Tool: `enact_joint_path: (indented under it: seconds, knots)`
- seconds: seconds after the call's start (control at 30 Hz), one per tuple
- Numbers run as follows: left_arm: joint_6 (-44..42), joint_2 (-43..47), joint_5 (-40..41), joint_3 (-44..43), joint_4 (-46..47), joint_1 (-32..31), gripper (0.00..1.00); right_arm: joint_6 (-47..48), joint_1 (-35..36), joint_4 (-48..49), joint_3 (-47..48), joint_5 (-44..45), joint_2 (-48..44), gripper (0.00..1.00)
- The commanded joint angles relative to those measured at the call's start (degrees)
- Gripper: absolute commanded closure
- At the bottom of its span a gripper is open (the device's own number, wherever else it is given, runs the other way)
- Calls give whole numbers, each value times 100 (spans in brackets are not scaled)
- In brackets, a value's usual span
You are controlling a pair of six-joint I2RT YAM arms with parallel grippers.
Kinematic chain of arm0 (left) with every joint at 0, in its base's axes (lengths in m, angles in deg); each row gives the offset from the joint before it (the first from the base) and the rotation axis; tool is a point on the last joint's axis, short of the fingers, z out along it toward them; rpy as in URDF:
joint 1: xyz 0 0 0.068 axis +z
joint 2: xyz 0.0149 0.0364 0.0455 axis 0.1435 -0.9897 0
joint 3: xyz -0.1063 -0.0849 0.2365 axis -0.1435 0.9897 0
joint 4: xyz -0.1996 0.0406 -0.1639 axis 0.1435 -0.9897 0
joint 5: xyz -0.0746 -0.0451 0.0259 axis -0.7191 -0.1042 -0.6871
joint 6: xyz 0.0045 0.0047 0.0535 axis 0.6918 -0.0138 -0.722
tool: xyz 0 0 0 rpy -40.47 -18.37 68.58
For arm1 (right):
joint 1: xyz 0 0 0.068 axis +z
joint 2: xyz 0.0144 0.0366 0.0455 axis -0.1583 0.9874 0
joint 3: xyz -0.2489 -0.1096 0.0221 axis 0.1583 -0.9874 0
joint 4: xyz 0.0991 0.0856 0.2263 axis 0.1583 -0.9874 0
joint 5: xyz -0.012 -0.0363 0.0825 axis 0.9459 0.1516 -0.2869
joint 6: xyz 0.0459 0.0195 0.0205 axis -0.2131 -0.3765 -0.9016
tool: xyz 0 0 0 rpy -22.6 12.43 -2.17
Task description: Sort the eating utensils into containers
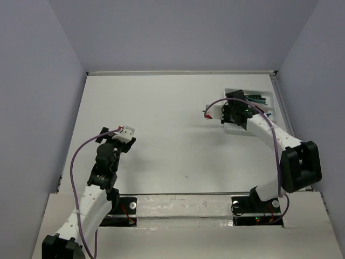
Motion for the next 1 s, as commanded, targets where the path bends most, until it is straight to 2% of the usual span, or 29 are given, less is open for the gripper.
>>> enact_joint_path:
  seconds: [0.0,0.17,0.3,0.87,0.9,0.97]
  knots:
    - [-54,88,88,86,433,-39,1,1887,-1186,-18,-506,59,-410,100]
    - [-72,88,97,86,433,-48,1,2591,-2258,193,-516,-645,-815,100]
    - [-72,80,88,95,442,-57,1,3024,-2541,316,-727,-654,-746,100]
    - [-72,-8,106,112,486,-66,1,2989,-2761,342,-657,-558,371,100]
    - [-72,-17,106,112,486,-66,1,3050,-2761,360,-648,-531,415,99]
    - [-81,-26,115,112,495,-57,1,3077,-2761,465,-666,-531,450,81]
